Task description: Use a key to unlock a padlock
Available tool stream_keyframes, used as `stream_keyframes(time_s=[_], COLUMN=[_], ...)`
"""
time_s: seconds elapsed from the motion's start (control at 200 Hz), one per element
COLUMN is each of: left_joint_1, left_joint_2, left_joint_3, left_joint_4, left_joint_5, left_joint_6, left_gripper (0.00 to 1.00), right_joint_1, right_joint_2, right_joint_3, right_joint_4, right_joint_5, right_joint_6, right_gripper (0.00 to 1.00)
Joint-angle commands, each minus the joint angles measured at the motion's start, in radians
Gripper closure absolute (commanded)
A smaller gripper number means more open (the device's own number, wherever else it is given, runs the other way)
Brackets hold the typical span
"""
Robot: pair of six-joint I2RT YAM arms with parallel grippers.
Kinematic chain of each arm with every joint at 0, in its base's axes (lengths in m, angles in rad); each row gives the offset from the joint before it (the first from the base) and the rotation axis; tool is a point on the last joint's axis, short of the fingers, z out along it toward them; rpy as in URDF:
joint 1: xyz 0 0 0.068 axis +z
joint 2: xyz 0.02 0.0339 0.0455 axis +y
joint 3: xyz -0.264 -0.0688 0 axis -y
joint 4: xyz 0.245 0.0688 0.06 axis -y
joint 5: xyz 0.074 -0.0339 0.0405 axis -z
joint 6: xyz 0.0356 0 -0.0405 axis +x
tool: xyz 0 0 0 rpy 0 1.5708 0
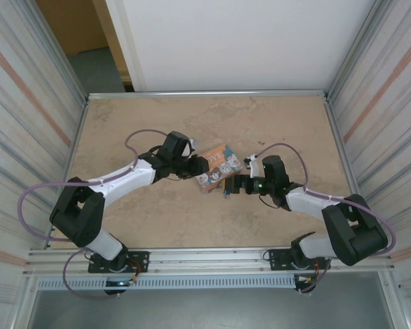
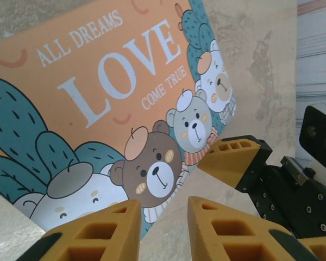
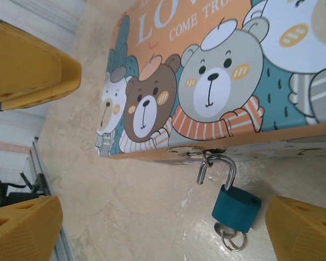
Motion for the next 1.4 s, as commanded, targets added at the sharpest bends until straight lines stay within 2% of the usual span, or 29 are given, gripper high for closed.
stream_keyframes(time_s=[0.0,0.421,0.982,1.398], left_joint_1=[-0.007,-0.015,-0.025,-0.027], left_joint_2=[0.023,0.053,0.083,0.089], left_joint_3=[0.025,-0.019,-0.044,-0.044], left_joint_4=[0.010,0.009,0.023,0.023], left_joint_5=[0.019,-0.002,-0.005,-0.004], left_joint_6=[0.002,-0.003,-0.006,-0.006], left_gripper=[0.72,0.72,0.73,0.73], right_joint_1=[0.014,0.042,0.055,0.055], right_joint_2=[0.028,0.136,0.236,0.226], right_joint_3=[0.028,0.096,0.124,0.119], right_joint_4=[0.012,0.006,0.068,0.062], right_joint_5=[-0.019,0.001,-0.057,-0.073], right_joint_6=[-0.048,-0.113,-0.123,-0.137], right_gripper=[0.07,0.12,0.17,0.30])
